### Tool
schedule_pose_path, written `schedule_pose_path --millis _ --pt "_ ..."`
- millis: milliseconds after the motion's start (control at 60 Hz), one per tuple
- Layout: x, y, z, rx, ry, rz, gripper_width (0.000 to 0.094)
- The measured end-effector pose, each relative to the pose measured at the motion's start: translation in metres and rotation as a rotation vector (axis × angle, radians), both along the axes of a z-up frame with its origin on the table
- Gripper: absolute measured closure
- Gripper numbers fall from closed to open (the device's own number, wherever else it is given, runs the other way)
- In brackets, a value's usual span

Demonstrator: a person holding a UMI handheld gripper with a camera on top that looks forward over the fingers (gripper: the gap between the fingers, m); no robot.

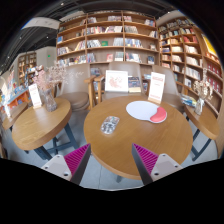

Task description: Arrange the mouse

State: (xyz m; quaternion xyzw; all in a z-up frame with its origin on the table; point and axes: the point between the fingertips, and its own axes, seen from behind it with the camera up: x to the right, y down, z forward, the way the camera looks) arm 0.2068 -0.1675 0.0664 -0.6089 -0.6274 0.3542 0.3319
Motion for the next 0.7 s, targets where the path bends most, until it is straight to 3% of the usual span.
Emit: schedule_pose_path --millis 700 --pt "-0.132 -0.025 -0.079 0.018 -0.058 -0.027 0.0082"
